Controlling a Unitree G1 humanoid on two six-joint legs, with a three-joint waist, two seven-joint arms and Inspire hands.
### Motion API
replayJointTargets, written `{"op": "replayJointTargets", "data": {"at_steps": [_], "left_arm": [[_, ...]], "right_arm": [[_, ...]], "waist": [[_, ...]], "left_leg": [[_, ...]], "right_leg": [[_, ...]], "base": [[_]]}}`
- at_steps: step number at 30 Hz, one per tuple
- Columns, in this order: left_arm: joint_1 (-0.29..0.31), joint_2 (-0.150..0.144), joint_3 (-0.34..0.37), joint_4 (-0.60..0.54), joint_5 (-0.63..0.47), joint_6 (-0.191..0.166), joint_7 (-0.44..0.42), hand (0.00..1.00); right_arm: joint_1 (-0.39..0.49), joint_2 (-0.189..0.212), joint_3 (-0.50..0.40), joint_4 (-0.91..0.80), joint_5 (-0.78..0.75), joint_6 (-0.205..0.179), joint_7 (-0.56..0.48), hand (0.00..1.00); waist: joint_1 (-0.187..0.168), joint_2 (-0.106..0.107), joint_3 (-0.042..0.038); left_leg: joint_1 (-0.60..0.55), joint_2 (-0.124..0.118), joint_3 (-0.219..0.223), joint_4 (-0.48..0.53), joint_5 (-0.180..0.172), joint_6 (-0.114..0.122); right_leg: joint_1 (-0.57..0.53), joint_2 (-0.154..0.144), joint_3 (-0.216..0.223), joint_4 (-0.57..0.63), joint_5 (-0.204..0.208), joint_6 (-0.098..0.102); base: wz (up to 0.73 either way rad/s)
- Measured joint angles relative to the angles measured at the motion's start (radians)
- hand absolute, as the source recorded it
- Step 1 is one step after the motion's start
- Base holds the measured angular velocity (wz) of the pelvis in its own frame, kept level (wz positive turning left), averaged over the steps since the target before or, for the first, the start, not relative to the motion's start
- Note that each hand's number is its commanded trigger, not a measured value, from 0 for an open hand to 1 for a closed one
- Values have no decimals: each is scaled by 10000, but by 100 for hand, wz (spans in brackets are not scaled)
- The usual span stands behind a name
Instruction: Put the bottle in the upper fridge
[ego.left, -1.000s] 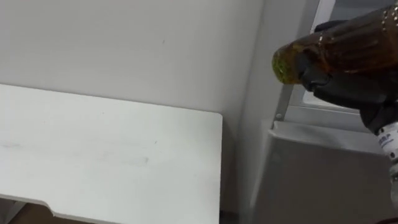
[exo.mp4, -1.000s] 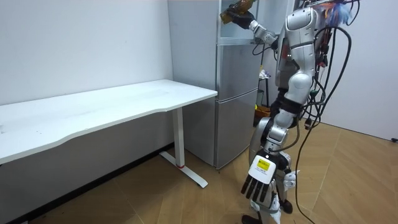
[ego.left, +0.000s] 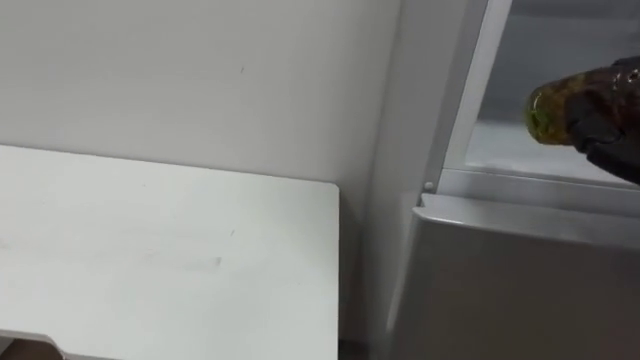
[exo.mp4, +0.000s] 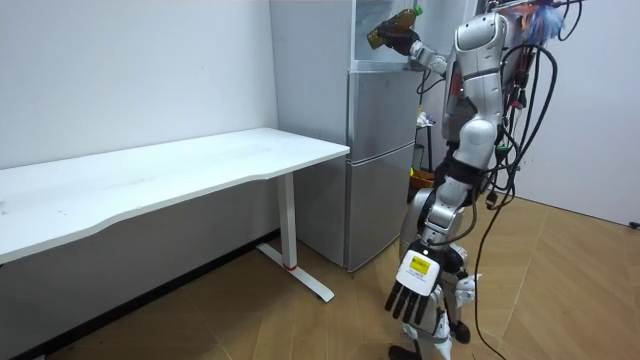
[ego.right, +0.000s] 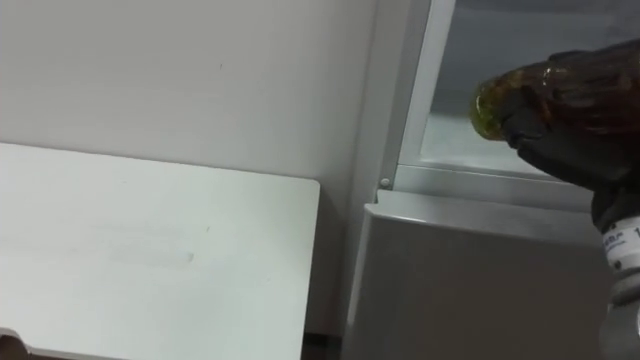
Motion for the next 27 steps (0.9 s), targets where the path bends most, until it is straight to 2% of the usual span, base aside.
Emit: {"op": "replayJointTargets", "data": {"at_steps": [3, 7, 9, 11, 15, 19, 22, 27], "left_arm": [[10, 0, 36, 3, 1, 23, 0, 0], [11, 5, 54, -3, 6, 38, 0, 0], [-20, 31, 15, -14, 28, 129, 0, 0], [-42, 33, 20, -34, 29, 243, -11, 0], [-54, 69, 212, -56, 48, 476, -42, 0], [-59, 153, 216, -86, 44, 675, -42, 0], [-55, 255, 222, -214, 46, 681, -41, 0], [-12, 436, 230, -354, 36, 752, -68, 0]], "right_arm": [[0, -3, 0, 95, 0, 168, -3, 100], [-15, -61, 1, 205, 163, 191, -3, 100], [-378, -172, 78, 897, 410, 209, 15, 100], [-788, -184, 78, 1455, 416, 380, -28, 100], [-1193, -494, 77, 1988, 522, 746, -84, 100], [-1737, -759, 362, 2456, 701, 910, -75, 100], [-2475, -970, 727, 3173, 798, 1057, -74, 100], [-3372, -1465, 1160, 4470, 1111, 1204, 69, 100]], "waist": [[10, 4, 2], [13, -12, 10], [40, -66, 40], [25, -92, 25], [108, -99, 12], [153, -107, 6], [195, -172, -10], [277, -477, -20]], "left_leg": [[-24, 3, 2, 0, 1, 0], [-23, 2, 2, -12, 0, 0], [-75, 2, 4, -5, 0, 0], [-155, 1, 3, 7, -1, 0], [-225, 1, 2, 31, 2, 0], [-244, -7, -30, 27, 2, 1], [-251, -14, -73, 41, 4, 2], [-361, -29, -199, 83, 3, 2]], "right_leg": [[-48, 4, 10, 5, 0, 0], [-42, 1, -3, 8, 0, 0], [-53, 3, 7, 9, 0, 0], [-112, 2, 9, 10, 1, -1], [-231, 2, 4, 19, 3, -5], [-235, 1, -3, 16, 2, -4], [-223, 1, -14, 15, 2, -3], [-252, 6, -48, 16, 0, -1]], "base": [[0], [0], [0], [0], [0], [1], [4], [7]]}}
